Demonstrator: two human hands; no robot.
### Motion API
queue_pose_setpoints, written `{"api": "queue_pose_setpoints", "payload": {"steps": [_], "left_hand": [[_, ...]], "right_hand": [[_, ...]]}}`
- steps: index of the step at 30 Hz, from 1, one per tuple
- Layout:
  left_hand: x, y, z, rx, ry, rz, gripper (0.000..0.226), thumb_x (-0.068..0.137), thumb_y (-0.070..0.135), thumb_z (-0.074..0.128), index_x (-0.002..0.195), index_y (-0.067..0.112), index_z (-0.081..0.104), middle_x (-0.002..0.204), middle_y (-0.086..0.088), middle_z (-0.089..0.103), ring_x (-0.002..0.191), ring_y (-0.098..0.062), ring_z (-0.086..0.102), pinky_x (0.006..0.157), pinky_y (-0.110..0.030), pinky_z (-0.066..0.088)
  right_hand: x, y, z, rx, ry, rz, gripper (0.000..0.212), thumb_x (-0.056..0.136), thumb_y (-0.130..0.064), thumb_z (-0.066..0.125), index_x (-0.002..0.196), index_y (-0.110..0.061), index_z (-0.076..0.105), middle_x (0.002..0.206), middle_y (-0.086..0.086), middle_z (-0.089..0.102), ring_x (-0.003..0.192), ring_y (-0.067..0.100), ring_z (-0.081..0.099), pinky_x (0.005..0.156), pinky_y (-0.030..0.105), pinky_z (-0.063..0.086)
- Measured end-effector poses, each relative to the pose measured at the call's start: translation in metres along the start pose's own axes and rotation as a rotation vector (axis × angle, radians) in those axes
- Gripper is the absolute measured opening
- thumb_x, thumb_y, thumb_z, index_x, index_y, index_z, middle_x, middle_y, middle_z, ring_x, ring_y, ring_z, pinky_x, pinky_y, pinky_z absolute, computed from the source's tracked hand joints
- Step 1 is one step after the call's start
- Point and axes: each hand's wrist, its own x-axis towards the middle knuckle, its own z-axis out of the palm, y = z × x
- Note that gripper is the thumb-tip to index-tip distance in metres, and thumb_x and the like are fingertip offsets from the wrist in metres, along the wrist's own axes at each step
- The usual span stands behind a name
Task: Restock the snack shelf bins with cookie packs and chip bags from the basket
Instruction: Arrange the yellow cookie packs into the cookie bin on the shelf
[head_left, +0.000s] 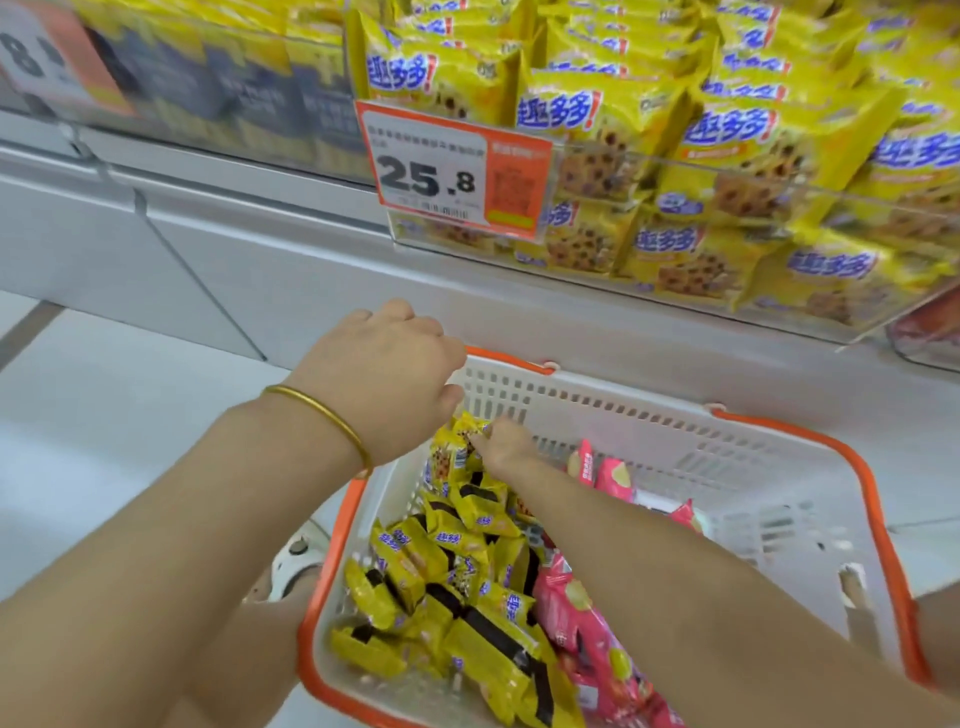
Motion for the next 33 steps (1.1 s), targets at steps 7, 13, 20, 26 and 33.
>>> {"api": "queue_pose_setpoints", "payload": {"steps": [7, 13, 20, 26, 33], "left_hand": [[0.005, -0.006, 0.001, -0.019, -0.055, 0.009, 0.037, 0.098, 0.038, 0.035, 0.131, 0.026, 0.046, 0.131, 0.004, 0.05, 0.12, -0.019, 0.041, 0.098, -0.034, 0.038], [0.018, 0.011, 0.005, -0.171, -0.198, 0.019, 0.044, 0.095, 0.039, 0.047, 0.136, 0.022, 0.043, 0.137, 0.0, 0.048, 0.124, -0.022, 0.042, 0.101, -0.035, 0.038], [0.015, 0.015, -0.021, -0.673, -0.172, 0.023, 0.038, 0.085, 0.033, 0.066, 0.119, 0.018, 0.059, 0.112, 0.003, 0.06, 0.098, -0.011, 0.053, 0.082, -0.021, 0.039], [0.003, 0.008, -0.052, -1.215, -0.003, 0.152, 0.024, 0.073, 0.021, 0.073, 0.095, 0.026, 0.065, 0.086, 0.007, 0.069, 0.073, -0.004, 0.064, 0.068, -0.019, 0.051], [0.015, -0.019, -0.083, -0.748, 1.049, -0.094, 0.037, 0.084, 0.028, 0.058, 0.118, 0.015, 0.055, 0.112, -0.001, 0.057, 0.105, -0.016, 0.053, 0.092, -0.016, 0.036]], "right_hand": [[-0.016, 0.021, -0.03, 0.167, 0.124, -0.077, 0.027, 0.094, -0.011, 0.052, 0.069, -0.013, 0.042, 0.078, 0.007, 0.054, 0.073, 0.02, 0.052, 0.077, 0.032, 0.049], [-0.102, 0.03, -0.097, 0.941, -0.097, -0.103, 0.019, 0.092, -0.006, 0.057, 0.075, -0.012, 0.051, 0.078, 0.007, 0.061, 0.072, 0.019, 0.063, 0.056, 0.024, 0.054], [-0.165, 0.013, -0.152, 1.048, -0.152, -0.275, 0.02, 0.085, -0.001, 0.061, 0.101, -0.008, 0.051, 0.092, 0.013, 0.065, 0.075, 0.019, 0.067, 0.062, 0.028, 0.056], [-0.205, -0.034, -0.208, 0.374, 0.142, -0.681, 0.045, 0.076, -0.01, 0.075, 0.112, -0.029, 0.056, 0.101, -0.009, 0.061, 0.084, 0.006, 0.06, 0.074, 0.025, 0.049], [-0.178, -0.115, -0.293, 0.599, 0.468, -0.766, 0.03, 0.077, -0.013, 0.076, 0.1, -0.022, 0.06, 0.094, 0.011, 0.066, 0.078, 0.02, 0.066, 0.067, 0.038, 0.057]]}}
